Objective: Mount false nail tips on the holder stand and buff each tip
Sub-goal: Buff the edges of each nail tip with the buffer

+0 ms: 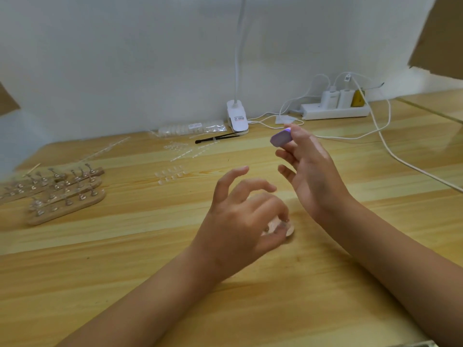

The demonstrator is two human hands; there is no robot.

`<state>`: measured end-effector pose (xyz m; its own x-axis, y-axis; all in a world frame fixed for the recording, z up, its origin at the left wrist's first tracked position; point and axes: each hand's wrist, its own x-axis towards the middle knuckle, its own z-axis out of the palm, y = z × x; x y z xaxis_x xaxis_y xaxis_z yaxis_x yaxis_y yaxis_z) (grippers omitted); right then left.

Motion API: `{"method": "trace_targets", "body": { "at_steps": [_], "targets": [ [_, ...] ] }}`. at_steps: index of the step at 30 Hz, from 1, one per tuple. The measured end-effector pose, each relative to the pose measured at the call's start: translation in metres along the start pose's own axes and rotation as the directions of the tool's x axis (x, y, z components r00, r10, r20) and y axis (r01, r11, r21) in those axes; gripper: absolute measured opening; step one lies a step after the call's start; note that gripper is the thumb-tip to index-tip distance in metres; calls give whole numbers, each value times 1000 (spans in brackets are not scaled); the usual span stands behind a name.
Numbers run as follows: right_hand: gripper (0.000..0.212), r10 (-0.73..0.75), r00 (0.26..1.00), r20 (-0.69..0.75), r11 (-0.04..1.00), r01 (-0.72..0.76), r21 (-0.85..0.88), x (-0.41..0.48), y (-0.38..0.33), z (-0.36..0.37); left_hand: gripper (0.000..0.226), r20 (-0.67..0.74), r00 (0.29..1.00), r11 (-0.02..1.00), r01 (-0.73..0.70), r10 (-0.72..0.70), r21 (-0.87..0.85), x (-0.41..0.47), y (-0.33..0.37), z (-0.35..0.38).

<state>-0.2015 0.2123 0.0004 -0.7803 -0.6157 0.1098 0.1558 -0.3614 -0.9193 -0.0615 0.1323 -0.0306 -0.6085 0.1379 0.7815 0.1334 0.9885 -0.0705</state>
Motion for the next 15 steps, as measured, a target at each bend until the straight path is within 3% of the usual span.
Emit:
{"method": "trace_targets", "body": {
  "at_steps": [1,3,6,8,10,15],
  "targets": [
    [24,47,999,0,998,-47,36,2,0,-1,9,-1,992,977,121,-123,-176,0,0,-2],
    [21,131,991,11,986,-132,98,4,0,-2,10,95,928,816,364,-361,-449,0,-3,-10],
    [17,195,980,50,952,-201,230,5,0,-2,13,267,785,554,592,-558,-585,0,-11,-18],
    [20,191,979,71,935,-204,290,6,0,-4,8,345,691,347,655,-635,-672,1,-17,-21],
    [22,169,980,103,930,-193,313,6,-1,-5,8,381,630,202,656,-677,-727,2,-21,-23],
    [25,88,964,250,953,-155,261,3,2,-3,27,405,591,87,632,-697,-770,4,-25,-25]
  ]
}}
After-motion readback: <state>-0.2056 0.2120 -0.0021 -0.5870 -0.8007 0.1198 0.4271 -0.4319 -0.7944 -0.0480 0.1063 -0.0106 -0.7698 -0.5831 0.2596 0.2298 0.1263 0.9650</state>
